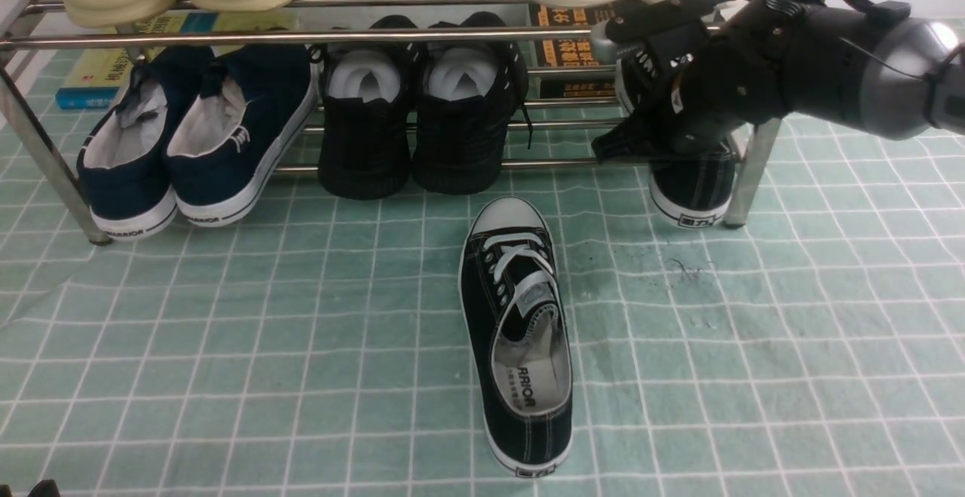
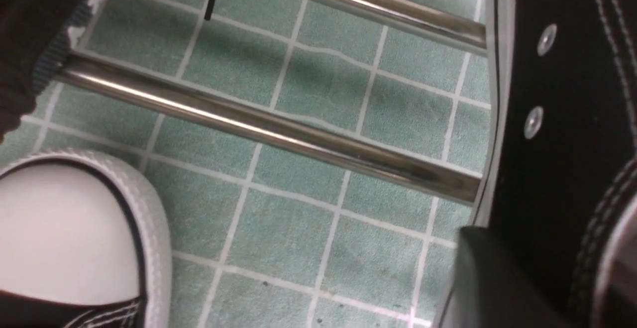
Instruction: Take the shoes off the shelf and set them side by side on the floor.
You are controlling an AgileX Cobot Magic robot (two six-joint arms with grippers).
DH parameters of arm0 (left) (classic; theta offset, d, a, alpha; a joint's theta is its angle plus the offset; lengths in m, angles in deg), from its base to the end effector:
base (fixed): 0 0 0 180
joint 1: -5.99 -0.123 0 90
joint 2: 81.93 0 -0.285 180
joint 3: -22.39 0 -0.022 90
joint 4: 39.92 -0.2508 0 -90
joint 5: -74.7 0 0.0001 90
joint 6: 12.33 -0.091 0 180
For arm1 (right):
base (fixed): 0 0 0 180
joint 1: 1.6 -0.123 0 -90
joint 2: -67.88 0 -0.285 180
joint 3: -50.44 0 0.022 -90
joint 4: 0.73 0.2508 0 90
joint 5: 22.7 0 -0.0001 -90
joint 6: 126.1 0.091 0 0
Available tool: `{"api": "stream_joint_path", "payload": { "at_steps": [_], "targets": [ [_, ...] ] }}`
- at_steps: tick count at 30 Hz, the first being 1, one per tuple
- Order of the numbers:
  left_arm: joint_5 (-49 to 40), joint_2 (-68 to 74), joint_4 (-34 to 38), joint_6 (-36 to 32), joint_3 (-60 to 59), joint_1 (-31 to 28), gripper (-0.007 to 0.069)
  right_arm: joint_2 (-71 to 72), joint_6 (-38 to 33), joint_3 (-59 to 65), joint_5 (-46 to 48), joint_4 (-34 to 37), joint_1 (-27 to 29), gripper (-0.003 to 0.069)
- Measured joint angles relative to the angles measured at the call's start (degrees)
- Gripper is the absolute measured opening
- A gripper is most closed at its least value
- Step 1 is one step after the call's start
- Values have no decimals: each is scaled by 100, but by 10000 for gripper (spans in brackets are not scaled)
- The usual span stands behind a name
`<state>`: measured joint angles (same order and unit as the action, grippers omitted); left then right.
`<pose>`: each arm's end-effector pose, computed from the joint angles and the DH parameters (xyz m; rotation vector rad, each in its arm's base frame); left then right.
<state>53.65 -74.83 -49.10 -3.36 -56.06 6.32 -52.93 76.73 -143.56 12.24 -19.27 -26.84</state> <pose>0.0527 0.0049 0.1739 -0.0409 1.8555 0.0444 0.4136 0.1766 0.2474 -0.2958 2.4115 0.0326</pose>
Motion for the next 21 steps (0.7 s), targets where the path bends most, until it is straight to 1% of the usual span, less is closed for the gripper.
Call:
{"api": "stream_joint_path", "payload": {
  "at_steps": [1, 2, 3, 4, 5, 8, 9, 11, 12, 14, 16, 18, 21],
  "targets": [
    [0, 0, 0, 0, 0, 0, 242, 46, 0, 0, 57, 31, 0, 34],
    [0, 0, 0, 0, 0, 0, 242, 123, 0, 0, 168, 113, 0, 8],
    [0, 0, 0, 0, 0, 0, 242, 338, 0, 14, 472, 304, 0, -1],
    [0, 0, 0, 0, 0, 0, 242, 364, 0, 19, 503, 323, 0, -1],
    [0, 0, 0, 0, 0, 0, 242, 607, 7, 45, 761, 504, 0, -1],
    [0, 0, 0, 0, 0, 0, 242, 939, 19, 45, 1068, 776, 0, -1],
    [0, 0, 0, 0, 0, 0, 242, 1216, -85, 45, 1354, 1021, -5, -1],
    [0, 0, 0, 0, 0, 0, 242, 1385, -187, 45, 1548, 1184, -5, -1],
    [0, 0, 0, 0, 0, 0, 242, 1670, -411, 45, 1998, 1521, -5, -1],
    [0, 0, 0, 0, 0, 0, 242, 1881, -628, 45, 2486, 1773, -5, -1],
    [0, 0, 0, 0, 0, 0, 242, 1956, -711, 39, 2758, 1854, -5, -1],
    [0, 0, 0, 0, 0, 0, 242, 2041, -749, 48, 3451, 2118, -5, -1],
    [0, 0, 0, 0, 0, 0, 242, 2046, -749, 148, 3683, 2254, -79, 1]
  ]
}}
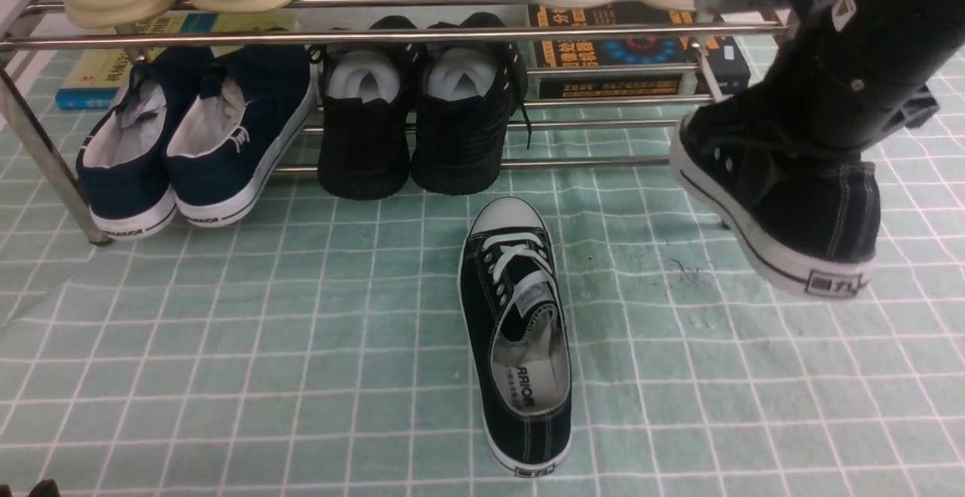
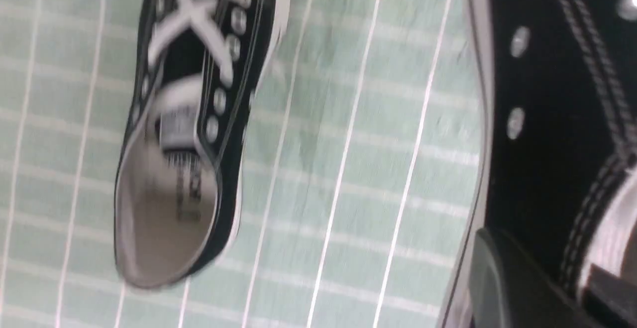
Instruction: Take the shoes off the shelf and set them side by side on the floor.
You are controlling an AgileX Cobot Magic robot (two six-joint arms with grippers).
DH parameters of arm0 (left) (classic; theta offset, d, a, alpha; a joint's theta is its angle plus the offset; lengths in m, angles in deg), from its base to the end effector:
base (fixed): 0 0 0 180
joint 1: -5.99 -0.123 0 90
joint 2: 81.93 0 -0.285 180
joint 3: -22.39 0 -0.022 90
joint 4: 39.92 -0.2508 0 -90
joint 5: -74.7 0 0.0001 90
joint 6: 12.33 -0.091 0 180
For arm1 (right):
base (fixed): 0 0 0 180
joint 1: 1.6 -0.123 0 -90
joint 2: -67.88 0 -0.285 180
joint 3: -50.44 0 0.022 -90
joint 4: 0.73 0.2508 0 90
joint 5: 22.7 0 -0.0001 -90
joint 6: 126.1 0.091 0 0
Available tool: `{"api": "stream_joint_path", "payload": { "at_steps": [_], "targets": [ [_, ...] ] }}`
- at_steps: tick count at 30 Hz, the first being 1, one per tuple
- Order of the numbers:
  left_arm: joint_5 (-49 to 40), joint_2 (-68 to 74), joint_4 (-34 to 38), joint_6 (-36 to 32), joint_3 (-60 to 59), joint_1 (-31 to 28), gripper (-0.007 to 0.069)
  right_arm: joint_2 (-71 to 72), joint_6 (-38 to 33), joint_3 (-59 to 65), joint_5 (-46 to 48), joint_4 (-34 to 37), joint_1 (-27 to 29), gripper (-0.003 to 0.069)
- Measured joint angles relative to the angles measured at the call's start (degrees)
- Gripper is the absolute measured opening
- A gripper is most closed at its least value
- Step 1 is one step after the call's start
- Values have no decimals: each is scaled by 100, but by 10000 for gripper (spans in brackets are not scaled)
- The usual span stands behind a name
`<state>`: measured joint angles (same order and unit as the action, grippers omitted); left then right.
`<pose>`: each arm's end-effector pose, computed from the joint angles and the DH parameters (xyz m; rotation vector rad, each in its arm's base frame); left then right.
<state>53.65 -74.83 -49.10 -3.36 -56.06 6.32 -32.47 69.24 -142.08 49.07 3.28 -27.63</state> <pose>0.0527 0.0049 0.1739 -0.0409 1.8555 0.0444 0.2962 0.1514 0.3497 -0.2488 2.8096 0.2722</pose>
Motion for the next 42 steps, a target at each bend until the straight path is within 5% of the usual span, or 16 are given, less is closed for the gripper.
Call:
{"api": "stream_joint_path", "payload": {
  "at_steps": [12, 28, 42],
  "targets": [
    [0, 0, 0, 0, 0, 0, 242, -244, 299, 603, -1141, 52, -832, 4],
    [0, 0, 0, 0, 0, 0, 242, -1150, 321, 634, -2130, -829, -838, 10],
    [0, 0, 0, 0, 0, 0, 242, -1227, 472, 634, -2341, -351, -838, 19]
  ]
}}
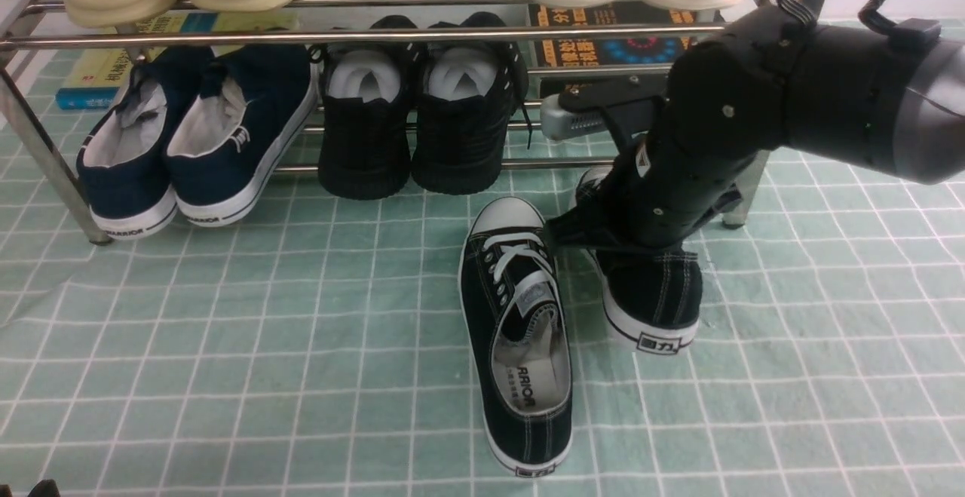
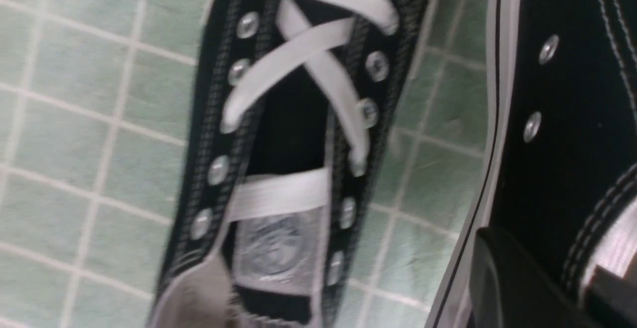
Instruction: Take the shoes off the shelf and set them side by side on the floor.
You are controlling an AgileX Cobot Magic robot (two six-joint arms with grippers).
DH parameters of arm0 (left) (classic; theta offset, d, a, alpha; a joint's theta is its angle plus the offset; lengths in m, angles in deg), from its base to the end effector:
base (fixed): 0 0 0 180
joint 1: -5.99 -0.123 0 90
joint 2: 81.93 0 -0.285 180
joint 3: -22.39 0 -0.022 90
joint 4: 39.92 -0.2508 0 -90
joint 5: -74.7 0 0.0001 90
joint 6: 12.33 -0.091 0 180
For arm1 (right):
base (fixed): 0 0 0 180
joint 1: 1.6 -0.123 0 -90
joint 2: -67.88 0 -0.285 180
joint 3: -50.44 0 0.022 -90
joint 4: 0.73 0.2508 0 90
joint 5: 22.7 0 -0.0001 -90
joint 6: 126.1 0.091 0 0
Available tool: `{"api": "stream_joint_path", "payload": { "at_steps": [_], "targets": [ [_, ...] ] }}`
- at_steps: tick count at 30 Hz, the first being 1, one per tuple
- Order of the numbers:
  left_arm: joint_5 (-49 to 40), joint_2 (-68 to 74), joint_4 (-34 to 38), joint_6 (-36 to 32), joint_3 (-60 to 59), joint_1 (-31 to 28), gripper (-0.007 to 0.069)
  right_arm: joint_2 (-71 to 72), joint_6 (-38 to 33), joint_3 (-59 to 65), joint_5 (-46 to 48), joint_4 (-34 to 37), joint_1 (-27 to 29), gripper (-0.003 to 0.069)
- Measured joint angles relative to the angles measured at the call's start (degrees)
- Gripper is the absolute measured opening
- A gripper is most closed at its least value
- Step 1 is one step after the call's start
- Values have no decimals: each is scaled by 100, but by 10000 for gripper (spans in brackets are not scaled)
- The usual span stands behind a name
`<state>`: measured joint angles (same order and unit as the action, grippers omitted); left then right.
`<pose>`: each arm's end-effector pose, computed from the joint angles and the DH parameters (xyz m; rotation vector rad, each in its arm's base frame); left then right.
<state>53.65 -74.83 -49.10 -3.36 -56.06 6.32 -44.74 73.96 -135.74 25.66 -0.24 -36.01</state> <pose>0.0527 0.0049 0.1739 -0.0409 1.8555 0.0444 0.3256 0.2237 0.2538 -0.3364 2.7187 0.2896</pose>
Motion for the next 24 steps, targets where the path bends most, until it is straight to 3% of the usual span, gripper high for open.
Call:
{"api": "stream_joint_path", "payload": {
  "at_steps": [9, 13, 14, 16, 18, 21, 24],
  "targets": [
    [0, 0, 0, 0, 0, 0, 242, -167, 21, 0, 119, 508, 0, 43],
    [0, 0, 0, 0, 0, 0, 242, -337, 21, 0, 127, 904, 0, 115],
    [0, 0, 0, 0, 0, 0, 242, -368, 21, 0, 121, 1020, 0, 172],
    [0, 0, 0, 0, 0, 0, 242, -376, 21, 0, 140, 1032, 0, 211],
    [0, 0, 0, 0, 0, 0, 242, -376, -50, -72, 361, 1024, 0, 321],
    [0, 0, 0, 0, 0, 0, 242, -328, -331, -192, 742, 1019, 0, 370],
    [0, 0, 0, 0, 0, 0, 242, -125, -607, -415, 1305, 1019, 0, 366]
  ]
}}
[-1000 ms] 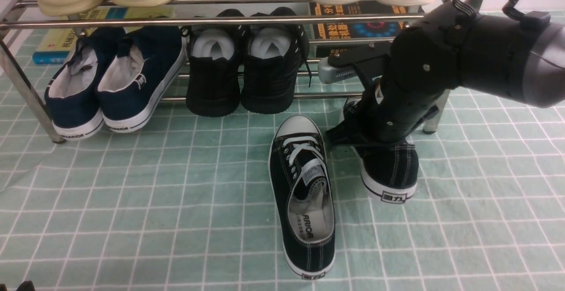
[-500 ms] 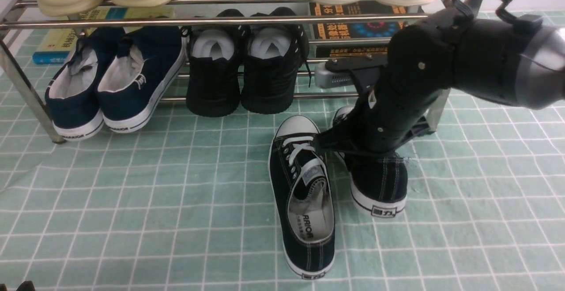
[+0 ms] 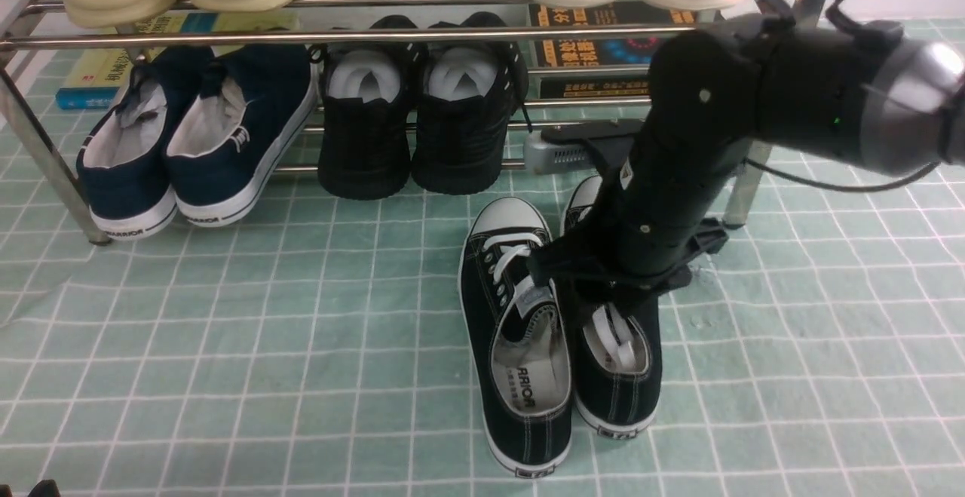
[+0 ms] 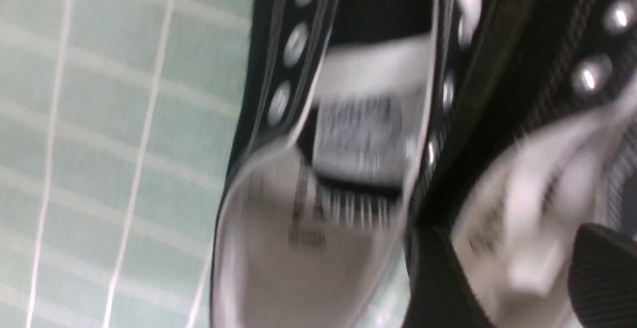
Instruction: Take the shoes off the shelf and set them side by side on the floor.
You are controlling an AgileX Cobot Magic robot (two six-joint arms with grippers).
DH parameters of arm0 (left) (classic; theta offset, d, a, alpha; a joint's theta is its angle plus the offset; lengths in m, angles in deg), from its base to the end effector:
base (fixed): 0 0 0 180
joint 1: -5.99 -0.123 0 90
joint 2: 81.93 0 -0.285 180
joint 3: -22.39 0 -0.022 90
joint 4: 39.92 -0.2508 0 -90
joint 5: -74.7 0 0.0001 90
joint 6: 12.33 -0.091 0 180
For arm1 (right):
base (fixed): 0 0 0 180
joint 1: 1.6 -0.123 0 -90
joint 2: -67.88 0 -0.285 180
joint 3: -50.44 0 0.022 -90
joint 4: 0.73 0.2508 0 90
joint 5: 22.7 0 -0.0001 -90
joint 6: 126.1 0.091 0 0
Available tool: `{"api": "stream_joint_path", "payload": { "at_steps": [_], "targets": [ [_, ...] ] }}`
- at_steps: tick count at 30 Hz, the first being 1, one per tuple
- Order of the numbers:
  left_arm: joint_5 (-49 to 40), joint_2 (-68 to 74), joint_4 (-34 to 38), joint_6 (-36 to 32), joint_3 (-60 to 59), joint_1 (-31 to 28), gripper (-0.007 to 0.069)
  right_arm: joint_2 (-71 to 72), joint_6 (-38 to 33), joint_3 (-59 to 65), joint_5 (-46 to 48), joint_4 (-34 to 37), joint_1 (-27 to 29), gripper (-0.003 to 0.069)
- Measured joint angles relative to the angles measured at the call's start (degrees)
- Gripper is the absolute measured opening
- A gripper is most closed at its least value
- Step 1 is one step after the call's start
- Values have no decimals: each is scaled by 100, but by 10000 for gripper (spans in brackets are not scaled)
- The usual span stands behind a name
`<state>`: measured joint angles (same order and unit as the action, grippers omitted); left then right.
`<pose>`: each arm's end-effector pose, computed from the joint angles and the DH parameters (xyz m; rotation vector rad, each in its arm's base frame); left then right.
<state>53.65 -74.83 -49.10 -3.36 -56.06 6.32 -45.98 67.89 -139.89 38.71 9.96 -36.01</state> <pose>0.0527 0.0049 0.1739 -0.0409 1.8555 0.0444 0.3118 0.2316 0.2598 -0.4239 2.9175 0.3963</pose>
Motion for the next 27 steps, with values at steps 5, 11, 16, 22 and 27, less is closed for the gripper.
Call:
{"api": "stream_joint_path", "payload": {
  "at_steps": [5, 11, 16, 22, 27],
  "targets": [
    [0, 0, 0, 0, 0, 0, 242, 586, -397, -166, 752, -28, 0, 227],
    [0, 0, 0, 0, 0, 0, 242, 1492, -596, 47, 870, -127, 0, 5],
    [0, 0, 0, 0, 0, 0, 242, 2800, -596, 994, 919, -249, 0, -15],
    [0, 0, 0, 0, 0, 0, 242, 4436, -596, 2658, 415, -298, 0, -15],
    [0, 0, 0, 0, 0, 0, 242, 5858, -601, 4437, -1401, -298, 0, -15]
  ]
}}
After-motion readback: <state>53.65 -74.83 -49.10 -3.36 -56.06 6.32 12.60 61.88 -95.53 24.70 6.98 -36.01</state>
